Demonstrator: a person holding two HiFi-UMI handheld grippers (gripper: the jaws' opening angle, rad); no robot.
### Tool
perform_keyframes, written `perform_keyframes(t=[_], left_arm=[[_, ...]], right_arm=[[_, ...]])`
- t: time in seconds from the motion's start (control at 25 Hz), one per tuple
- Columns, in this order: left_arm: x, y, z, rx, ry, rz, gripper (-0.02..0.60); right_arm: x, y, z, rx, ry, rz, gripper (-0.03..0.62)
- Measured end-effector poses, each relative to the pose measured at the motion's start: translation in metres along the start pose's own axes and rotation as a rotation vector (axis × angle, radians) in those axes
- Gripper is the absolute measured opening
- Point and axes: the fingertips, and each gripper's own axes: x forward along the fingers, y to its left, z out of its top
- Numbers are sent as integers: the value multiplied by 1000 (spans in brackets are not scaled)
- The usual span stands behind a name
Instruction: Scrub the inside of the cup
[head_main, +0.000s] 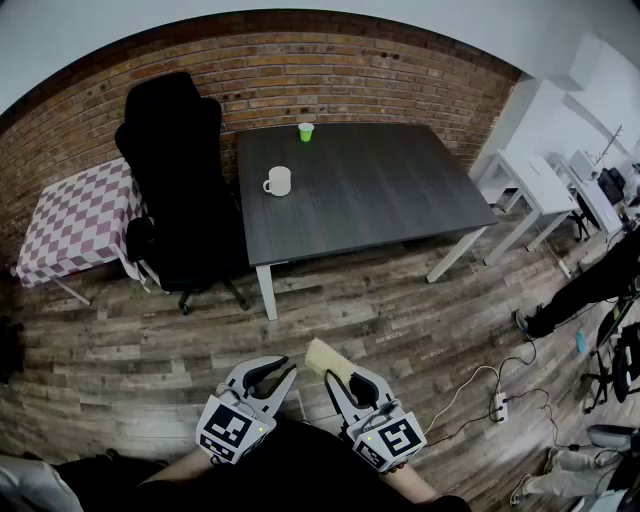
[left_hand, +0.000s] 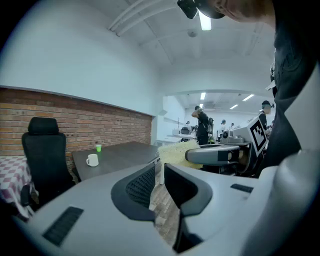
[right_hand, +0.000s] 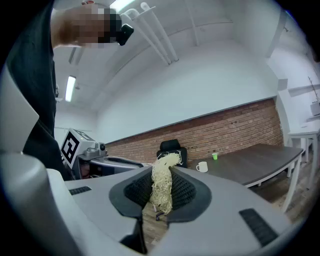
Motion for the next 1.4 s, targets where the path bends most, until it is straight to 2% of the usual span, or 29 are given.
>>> perform_keyframes(t=[0.24, 0.4, 0.56, 0.72, 0.84, 1.12, 1.32, 1.4], left_arm=[[-21, 16, -6, -9, -9, 43, 69], [-28, 27, -10, -23, 12, 46, 69], [-26, 41, -11, -32, 24, 27, 69], [-17, 57, -10, -23, 38, -16, 69], [-17, 88, -14, -24, 34, -41, 69], [-30, 193, -2, -46, 4, -57, 69], [-33, 268, -21, -91, -14, -66, 67], [-36, 291, -24, -97, -39, -93, 39]], right_arm=[[17, 20, -1, -8, 12, 39, 89], [31, 28, -4, -3, 25, 47, 89], [43, 24, -6, 23, 37, 12, 89], [55, 5, -7, 106, 15, -75, 89], [83, 2, -12, 126, 17, -123, 91], [184, 13, -1, 118, 54, -160, 91], [253, 10, -13, 130, 100, -208, 91], [277, 11, -17, 126, 120, -216, 91]])
